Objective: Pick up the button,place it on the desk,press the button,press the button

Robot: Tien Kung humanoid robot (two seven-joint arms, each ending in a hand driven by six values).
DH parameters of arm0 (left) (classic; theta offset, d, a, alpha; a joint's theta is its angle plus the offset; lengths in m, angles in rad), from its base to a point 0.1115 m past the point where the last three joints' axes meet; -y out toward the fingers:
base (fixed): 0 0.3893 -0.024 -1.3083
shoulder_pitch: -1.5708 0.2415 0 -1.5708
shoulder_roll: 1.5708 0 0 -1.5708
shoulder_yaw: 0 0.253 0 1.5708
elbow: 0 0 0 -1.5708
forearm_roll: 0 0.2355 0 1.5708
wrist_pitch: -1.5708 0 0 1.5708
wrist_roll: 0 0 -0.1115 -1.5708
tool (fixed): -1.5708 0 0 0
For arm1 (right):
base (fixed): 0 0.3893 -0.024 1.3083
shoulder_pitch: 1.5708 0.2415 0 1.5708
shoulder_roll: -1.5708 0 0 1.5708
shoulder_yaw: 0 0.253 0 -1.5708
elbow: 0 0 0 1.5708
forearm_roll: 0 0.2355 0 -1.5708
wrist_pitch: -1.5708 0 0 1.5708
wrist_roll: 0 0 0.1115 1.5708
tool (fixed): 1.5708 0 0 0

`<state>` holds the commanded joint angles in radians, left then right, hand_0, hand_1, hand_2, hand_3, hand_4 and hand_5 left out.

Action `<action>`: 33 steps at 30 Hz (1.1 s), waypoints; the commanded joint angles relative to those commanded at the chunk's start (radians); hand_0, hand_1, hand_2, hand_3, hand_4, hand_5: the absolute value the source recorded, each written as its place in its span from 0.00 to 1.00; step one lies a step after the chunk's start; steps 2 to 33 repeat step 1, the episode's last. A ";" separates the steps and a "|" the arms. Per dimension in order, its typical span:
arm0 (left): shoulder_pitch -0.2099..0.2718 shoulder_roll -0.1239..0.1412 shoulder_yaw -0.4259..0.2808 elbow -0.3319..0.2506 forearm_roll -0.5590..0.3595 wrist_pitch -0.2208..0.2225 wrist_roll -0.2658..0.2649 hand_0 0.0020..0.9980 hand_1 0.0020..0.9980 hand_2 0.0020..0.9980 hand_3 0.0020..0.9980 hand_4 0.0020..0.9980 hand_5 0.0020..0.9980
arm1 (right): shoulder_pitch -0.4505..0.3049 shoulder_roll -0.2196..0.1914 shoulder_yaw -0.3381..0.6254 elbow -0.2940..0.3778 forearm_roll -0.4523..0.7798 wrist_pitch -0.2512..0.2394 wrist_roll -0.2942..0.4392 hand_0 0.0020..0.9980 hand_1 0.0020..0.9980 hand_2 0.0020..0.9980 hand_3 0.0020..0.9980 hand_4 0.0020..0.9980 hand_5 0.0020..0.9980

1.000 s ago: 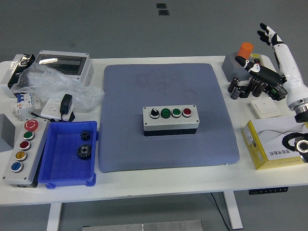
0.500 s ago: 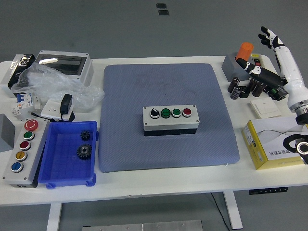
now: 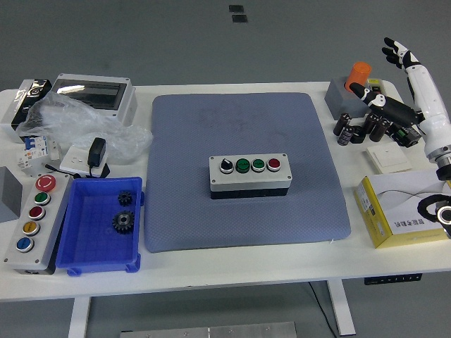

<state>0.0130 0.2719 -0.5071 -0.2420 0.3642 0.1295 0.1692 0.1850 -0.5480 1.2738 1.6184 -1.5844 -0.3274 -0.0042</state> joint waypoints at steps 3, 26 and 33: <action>0.000 0.001 -0.001 -0.001 0.002 0.000 0.000 0.67 0.70 0.63 0.64 0.65 0.36 | -0.001 0.000 0.001 0.000 0.000 0.000 0.000 0.93 0.90 0.91 0.96 1.00 0.69; 0.000 0.001 -0.001 -0.001 0.002 0.000 0.000 0.67 0.70 0.63 0.64 0.65 0.36 | -0.001 0.000 0.001 0.000 0.000 0.000 0.000 0.93 0.90 0.91 0.96 1.00 0.69; 0.000 0.001 -0.001 -0.001 0.002 0.000 0.000 0.67 0.70 0.63 0.64 0.65 0.36 | -0.001 0.000 0.001 0.000 0.000 0.000 0.000 0.93 0.90 0.91 0.96 1.00 0.69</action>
